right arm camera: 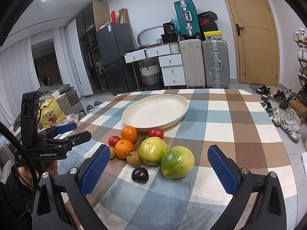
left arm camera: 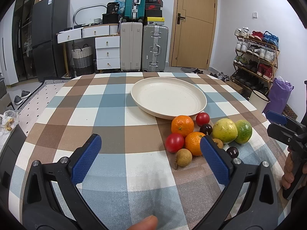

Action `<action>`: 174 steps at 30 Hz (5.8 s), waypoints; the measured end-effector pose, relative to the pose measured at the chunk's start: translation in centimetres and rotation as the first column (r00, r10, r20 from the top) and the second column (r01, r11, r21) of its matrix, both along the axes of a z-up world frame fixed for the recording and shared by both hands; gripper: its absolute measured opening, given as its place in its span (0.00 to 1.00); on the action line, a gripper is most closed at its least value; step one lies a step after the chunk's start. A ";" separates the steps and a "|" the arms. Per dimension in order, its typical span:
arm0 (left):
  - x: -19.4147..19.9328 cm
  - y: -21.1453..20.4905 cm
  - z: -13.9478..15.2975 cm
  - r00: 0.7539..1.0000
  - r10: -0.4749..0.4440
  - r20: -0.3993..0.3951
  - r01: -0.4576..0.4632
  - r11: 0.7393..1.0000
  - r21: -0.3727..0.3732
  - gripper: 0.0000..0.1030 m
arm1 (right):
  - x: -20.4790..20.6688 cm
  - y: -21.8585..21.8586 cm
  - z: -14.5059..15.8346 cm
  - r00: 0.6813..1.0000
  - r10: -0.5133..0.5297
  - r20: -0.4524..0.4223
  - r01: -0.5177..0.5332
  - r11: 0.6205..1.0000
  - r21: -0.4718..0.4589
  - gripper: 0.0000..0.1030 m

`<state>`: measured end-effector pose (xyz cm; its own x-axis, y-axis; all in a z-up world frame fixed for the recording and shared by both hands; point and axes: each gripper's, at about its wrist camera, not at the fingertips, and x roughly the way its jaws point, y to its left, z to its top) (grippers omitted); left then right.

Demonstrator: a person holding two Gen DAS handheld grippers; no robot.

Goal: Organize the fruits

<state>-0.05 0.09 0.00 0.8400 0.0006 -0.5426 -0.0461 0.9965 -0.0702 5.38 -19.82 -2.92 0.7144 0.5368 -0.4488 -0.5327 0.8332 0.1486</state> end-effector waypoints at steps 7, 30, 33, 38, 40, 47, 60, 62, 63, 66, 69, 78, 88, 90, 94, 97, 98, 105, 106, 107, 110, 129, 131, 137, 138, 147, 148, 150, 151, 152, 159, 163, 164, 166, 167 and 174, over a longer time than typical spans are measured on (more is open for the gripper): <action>0.0 0.0 0.0 1.000 0.000 0.000 0.000 1.000 0.000 0.99 | 0.0 0.0 0.0 1.000 0.000 0.000 0.000 1.000 0.000 1.00; 0.0 0.0 0.0 1.000 0.001 -0.001 -0.001 1.000 -0.001 0.99 | 0.0 0.1 0.0 1.000 0.003 0.003 -0.003 1.000 -0.014 1.00; 0.0 0.1 -0.1 1.000 0.005 -0.003 -0.005 1.000 -0.004 0.99 | -0.3 0.4 -0.2 1.000 -0.005 0.010 0.005 1.000 -0.026 1.00; 0.0 0.3 -0.3 1.000 0.003 -0.003 -0.003 1.000 -0.005 0.99 | 0.0 0.7 -0.3 1.000 -0.013 0.010 0.013 1.000 -0.027 1.00; 0.1 0.3 -0.3 1.000 0.004 -0.004 -0.004 1.000 -0.006 0.99 | 0.0 0.4 -0.2 1.000 -0.021 0.007 0.022 0.999 -0.028 1.00; 0.2 0.6 -0.5 1.000 0.006 -0.008 -0.006 1.000 -0.007 0.99 | 0.5 -0.1 -0.2 0.998 -0.055 -0.024 0.054 0.998 -0.019 1.00; 1.0 -0.5 -0.9 0.995 -0.060 -0.078 0.058 0.998 -0.027 0.99 | 2.9 -0.4 -1.7 0.974 -0.128 -0.188 0.113 0.990 -0.087 0.99; 1.4 -0.7 -1.4 0.991 -0.077 -0.113 0.074 0.997 -0.034 0.99 | 3.1 -0.5 -1.9 0.972 -0.125 -0.201 0.107 0.990 -0.095 0.99; 1.6 -0.8 -1.6 0.988 -0.082 -0.128 0.078 0.996 -0.033 0.99 | 3.2 -0.5 -1.9 0.970 -0.125 -0.208 0.105 0.989 -0.105 0.99; 2.2 -1.3 -2.0 0.981 -0.101 -0.167 0.098 0.995 -0.030 0.95 | 3.7 -0.3 -2.1 0.965 -0.121 -0.231 0.094 0.987 -0.128 0.99; 2.9 -1.7 -2.7 0.969 -0.124 -0.213 0.118 0.992 -0.039 0.91 | 4.3 -0.2 -2.3 0.958 -0.121 -0.260 0.085 0.986 -0.143 0.93; 4.8 -2.7 -4.0 0.941 -0.171 -0.292 0.157 0.985 -0.073 0.75 | 6.3 0.1 -3.0 0.945 -0.117 -0.307 0.066 0.983 -0.173 0.82; 5.3 -3.4 -4.2 0.921 -0.245 -0.303 0.216 0.968 -0.125 0.36 | 7.2 1.0 -3.7 0.937 -0.076 -0.342 0.018 0.985 -0.169 0.74; 5.3 -3.4 -4.2 0.914 -0.267 -0.304 0.230 0.961 -0.152 0.24 | 7.4 1.0 -3.7 0.934 -0.074 -0.350 0.017 0.986 -0.164 0.74; 5.2 -3.2 -4.1 0.915 -0.275 -0.297 0.232 0.957 -0.172 0.21 | 7.4 0.9 -3.6 0.932 -0.062 -0.358 0.006 0.988 -0.155 0.70; 4.8 -2.9 -3.9 0.919 -0.271 -0.286 0.229 0.958 -0.171 0.21 | 7.4 0.8 -3.9 0.926 -0.039 -0.377 -0.012 0.991 -0.131 0.65; 4.8 -2.8 -3.7 0.921 -0.268 -0.281 0.227 0.959 -0.170 0.21 | 7.4 0.8 -4.0 0.926 -0.036 -0.377 -0.014 0.992 -0.128 0.64; 4.0 -1.4 -2.4 0.940 -0.238 -0.246 0.201 0.966 -0.164 0.21 | 7.5 0.6 -4.0 0.930 -0.013 -0.366 -0.029 0.993 -0.110 0.50; 4.0 -1.2 -2.2 0.942 -0.232 -0.244 0.197 0.967 -0.159 0.21 | 7.5 0.6 -4.0 0.931 -0.015 -0.364 -0.028 0.993 -0.113 0.50; 4.0 -1.1 -2.0 0.943 -0.229 -0.241 0.195 0.968 -0.156 0.21 | 7.4 0.6 -4.0 0.933 -0.014 -0.361 -0.028 0.993 -0.111 0.49; 3.8 -0.7 -1.5 0.948 -0.224 -0.226 0.193 0.969 -0.154 0.21 | 6.9 0.5 -3.9 0.938 -0.012 -0.347 -0.028 0.993 -0.110 0.49; 4.3 0.1 2.8 0.966 -0.226 -0.124 0.209 0.968 -0.137 0.21 | 5.2 2.2 1.1 0.973 0.008 -0.231 -0.020 0.999 -0.050 0.49; 4.7 0.3 3.3 0.967 -0.224 -0.119 0.209 0.970 -0.127 0.21 | 5.4 2.5 1.7 0.975 0.010 -0.221 -0.019 0.999 -0.040 0.49; 6.2 0.4 4.4 0.972 -0.212 -0.103 0.201 0.974 -0.106 0.21 | 6.5 3.2 2.9 0.977 0.011 -0.213 -0.016 1.000 -0.018 0.49; 6.6 0.4 4.5 0.973 -0.208 -0.101 0.198 0.975 -0.101 0.21 | 6.7 3.4 3.2 0.978 0.012 -0.208 -0.016 1.000 -0.018 0.49; 10.1 0.8 4.2 0.977 -0.183 -0.111 0.174 0.981 -0.085 0.21 | 9.4 4.9 3.7 0.976 0.017 -0.218 -0.021 1.000 -0.018 0.49; 10.4 0.8 4.1 0.977 -0.180 -0.114 0.171 0.982 -0.084 0.21 | 9.9 5.1 3.7 0.975 0.018 -0.221 -0.023 1.000 -0.018 0.49; 11.3 0.8 3.7 0.977 -0.174 -0.122 0.164 0.983 -0.086 0.21 | 10.7 5.5 3.5 0.973 0.018 -0.230 -0.024 0.999 -0.025 0.49; 12.0 0.9 3.4 0.977 -0.173 -0.128 0.162 0.983 -0.090 0.21 | 11.3 5.7 3.4 0.971 0.017 -0.237 -0.026 0.999 -0.033 0.49; 12.5 0.9 3.1 0.977 -0.170 -0.132 0.158 0.983 -0.091 0.21 | 11.8 6.0 3.2 0.970 0.014 -0.243 -0.024 0.999 -0.039 0.49; 15.6 0.4 1.7 0.975 -0.158 -0.155 0.147 0.986 -0.077 0.21 | 14.6 7.6 1.8 0.960 0.029 -0.279 -0.048 0.997 -0.062 0.49; 17.0 0.2 0.8 0.973 -0.156 -0.173 0.144 0.987 -0.078 0.21 | 15.9 8.5 0.9 0.953 0.031 -0.301 -0.060 0.994 -0.088 0.49; 17.3 0.1 0.6 0.972 -0.155 -0.176 0.143 0.987 -0.075 0.21 | 16.1 8.6 0.8 0.952 0.033 -0.305 -0.063 0.994 -0.089 0.49; 17.8 0.0 0.1 0.971 -0.151 -0.185 0.141 0.988 -0.069 0.21 | 16.6 9.0 0.4 0.948 0.036 -0.316 -0.069 0.993 -0.096 0.49; 18.0 -0.1 -0.1 0.970 -0.150 -0.190 0.140 0.988 -0.069 0.21 | 16.8 9.1 0.3 0.947 0.035 -0.319 -0.070 0.992 -0.100 0.49; 19.3 -0.3 -1.8 0.964 -0.142 -0.224 0.127 0.989 -0.077 0.21 | 17.9 9.7 -0.7 0.938 0.027 -0.345 -0.077 0.988 -0.132 0.49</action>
